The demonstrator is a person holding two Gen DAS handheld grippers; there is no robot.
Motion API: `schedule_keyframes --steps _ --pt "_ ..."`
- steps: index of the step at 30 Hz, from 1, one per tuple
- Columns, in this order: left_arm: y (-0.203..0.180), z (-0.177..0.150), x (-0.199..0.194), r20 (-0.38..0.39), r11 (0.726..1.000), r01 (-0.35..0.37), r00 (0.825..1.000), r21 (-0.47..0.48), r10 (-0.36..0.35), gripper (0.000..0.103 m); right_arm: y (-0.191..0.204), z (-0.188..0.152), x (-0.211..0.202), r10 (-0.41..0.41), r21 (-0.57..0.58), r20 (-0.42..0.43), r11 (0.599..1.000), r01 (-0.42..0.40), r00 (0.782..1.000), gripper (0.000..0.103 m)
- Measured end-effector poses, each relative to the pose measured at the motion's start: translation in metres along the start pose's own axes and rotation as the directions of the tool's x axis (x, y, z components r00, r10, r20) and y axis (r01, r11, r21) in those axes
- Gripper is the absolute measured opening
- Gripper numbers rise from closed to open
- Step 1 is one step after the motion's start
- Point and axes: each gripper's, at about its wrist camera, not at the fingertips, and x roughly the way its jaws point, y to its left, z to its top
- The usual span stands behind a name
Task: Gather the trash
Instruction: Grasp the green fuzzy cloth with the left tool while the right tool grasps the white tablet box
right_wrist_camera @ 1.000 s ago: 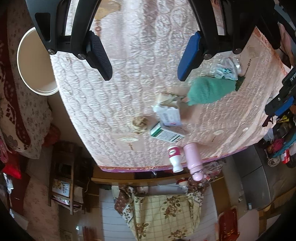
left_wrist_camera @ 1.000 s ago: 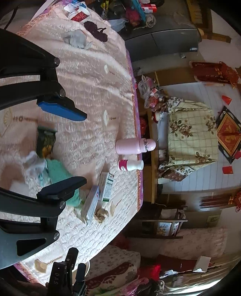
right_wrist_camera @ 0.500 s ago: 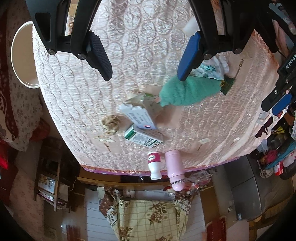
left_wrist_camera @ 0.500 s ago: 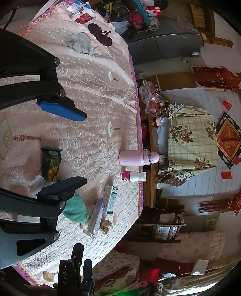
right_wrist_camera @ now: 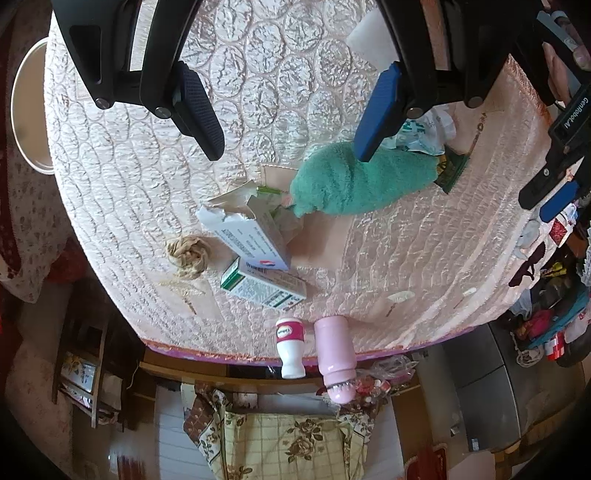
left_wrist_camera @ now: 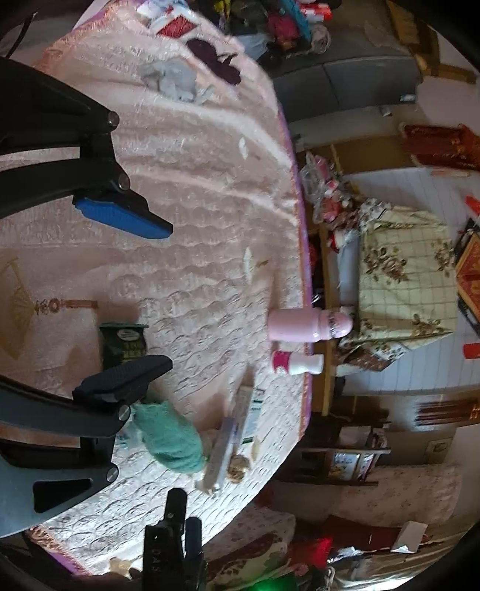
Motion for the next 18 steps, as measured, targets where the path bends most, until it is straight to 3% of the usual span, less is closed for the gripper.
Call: schedule_keyframes --steps 6,11,18 --pt "-0.008 0.003 0.012 -0.072 0.99 0.141 0.988 0.016 -0.139 0.079 -0.004 0.002 0.01 -0.006 0.004 -0.02 1.0 0.006 1.0 0.076" --pt "-0.033 0.014 0.042 -0.181 0.97 0.244 0.954 0.018 -0.237 0.084 -0.017 0.002 0.02 -0.024 0.023 -0.046 0.999 0.025 0.999 0.076" --pt "-0.076 0.034 0.08 -0.252 0.946 0.313 0.925 0.084 -0.283 0.084 -0.04 0.008 0.023 -0.048 0.057 -0.043 0.997 0.05 0.998 0.076"
